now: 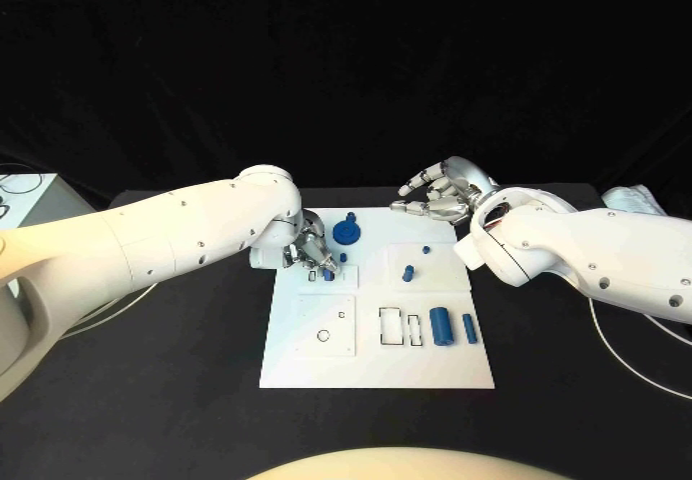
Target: Assemble the parts on the task board
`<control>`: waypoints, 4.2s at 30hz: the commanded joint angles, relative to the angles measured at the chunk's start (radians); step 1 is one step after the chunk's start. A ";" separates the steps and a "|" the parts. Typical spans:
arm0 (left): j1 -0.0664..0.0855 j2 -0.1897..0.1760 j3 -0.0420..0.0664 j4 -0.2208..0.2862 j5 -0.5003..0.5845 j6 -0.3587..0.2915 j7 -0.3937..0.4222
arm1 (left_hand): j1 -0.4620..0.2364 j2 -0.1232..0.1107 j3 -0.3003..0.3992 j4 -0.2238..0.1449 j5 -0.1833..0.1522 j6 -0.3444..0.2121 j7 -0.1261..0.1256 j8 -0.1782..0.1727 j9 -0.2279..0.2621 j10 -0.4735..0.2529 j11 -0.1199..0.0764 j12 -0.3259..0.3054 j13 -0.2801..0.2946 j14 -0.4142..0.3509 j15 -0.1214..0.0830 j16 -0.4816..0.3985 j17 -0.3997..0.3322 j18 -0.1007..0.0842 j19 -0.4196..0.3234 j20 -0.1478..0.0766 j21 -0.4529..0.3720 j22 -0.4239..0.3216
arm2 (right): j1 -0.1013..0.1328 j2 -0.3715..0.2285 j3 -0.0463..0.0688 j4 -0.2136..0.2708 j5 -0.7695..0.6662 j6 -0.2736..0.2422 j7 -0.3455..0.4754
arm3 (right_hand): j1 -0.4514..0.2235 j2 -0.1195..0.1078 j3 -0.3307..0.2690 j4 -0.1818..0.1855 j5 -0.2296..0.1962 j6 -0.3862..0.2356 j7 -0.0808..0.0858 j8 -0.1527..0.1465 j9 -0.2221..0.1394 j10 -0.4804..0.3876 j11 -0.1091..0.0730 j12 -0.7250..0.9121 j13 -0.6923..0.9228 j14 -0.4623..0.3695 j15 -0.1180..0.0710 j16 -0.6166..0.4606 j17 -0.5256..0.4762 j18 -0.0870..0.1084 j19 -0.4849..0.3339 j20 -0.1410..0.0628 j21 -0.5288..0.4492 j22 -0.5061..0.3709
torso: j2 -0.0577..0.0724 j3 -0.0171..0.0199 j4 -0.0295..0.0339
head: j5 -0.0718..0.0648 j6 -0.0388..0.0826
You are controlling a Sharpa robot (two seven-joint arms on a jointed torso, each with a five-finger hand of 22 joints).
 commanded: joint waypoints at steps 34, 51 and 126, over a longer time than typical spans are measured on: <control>-0.022 -0.197 0.023 0.283 -0.023 -0.415 0.040 | 0.025 0.043 -0.153 0.007 -0.212 -0.022 0.028 -0.068 -0.050 -0.073 0.015 -0.048 -0.086 0.050 0.023 -0.042 0.138 0.015 -0.053 0.010 -0.042 -0.065 | -0.011 -0.016 0.000 -0.006 -0.002 0.012 0.015 | -0.002 0.012 -0.006 0.000 0.000 -0.007 0.000 0.004 0.002 -0.007 0.000 -0.003 0.152 0.100 -0.003 -0.003 0.249 -0.014 0.106 -0.001 0.002 0.263 | 0.000 0.0007 0.0000 | -0.001 0.019; -0.081 -0.286 0.013 0.409 -0.061 -0.627 0.047 | 0.070 0.039 -0.129 0.008 -0.209 -0.071 0.055 -0.103 -0.091 -0.165 0.038 -0.128 -0.205 0.007 0.043 -0.093 0.051 0.031 -0.110 0.026 -0.098 -0.149 | -0.021 -0.028 0.000 -0.011 -0.002 0.009 0.017 | -0.004 0.013 -0.009 0.001 0.000 -0.009 0.000 0.006 0.002 -0.007 0.000 -0.002 0.152 0.100 -0.003 -0.003 0.248 -0.014 0.106 -0.002 0.002 0.263 | -0.001 0.0012 0.0011 | 0.001 0.020; -0.117 -0.283 0.093 0.429 0.042 -0.524 0.046 | 0.261 0.025 0.308 -0.070 -0.222 -0.089 0.020 0.095 -0.070 -0.118 0.006 -0.088 -0.206 0.032 0.016 -0.059 0.097 0.024 -0.079 0.005 -0.081 -0.108 | -0.026 -0.027 0.000 -0.021 -0.013 0.016 0.023 | -0.004 0.015 -0.010 0.000 0.001 -0.011 0.000 0.008 0.003 -0.016 0.000 -0.013 0.144 0.096 -0.004 -0.011 0.232 -0.014 0.106 -0.002 0.002 0.263 | -0.001 0.0011 -0.0007 | -0.010 0.026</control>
